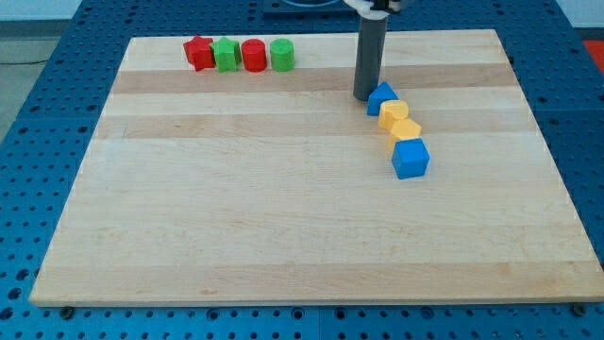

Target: Push the blue triangle into the yellow heart

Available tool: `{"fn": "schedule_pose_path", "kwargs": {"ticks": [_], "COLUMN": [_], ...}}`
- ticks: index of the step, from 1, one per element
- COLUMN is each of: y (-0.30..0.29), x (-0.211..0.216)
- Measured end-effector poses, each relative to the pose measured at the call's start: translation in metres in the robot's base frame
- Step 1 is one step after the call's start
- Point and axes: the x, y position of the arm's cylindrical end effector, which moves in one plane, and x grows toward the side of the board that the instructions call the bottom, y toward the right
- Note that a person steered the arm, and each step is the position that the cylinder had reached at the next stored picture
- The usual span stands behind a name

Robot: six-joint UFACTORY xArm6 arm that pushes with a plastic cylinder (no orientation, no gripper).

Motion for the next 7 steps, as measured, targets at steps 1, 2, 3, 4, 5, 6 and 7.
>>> {"fn": "schedule_pose_path", "kwargs": {"ticks": [1,2,3,4,5,6,7], "y": [0.000,0.000,0.000,-0.001,-0.001,-0.001,0.000], "x": [0.010,0.014,0.014,0.013,0.006,0.003,0.003]}}
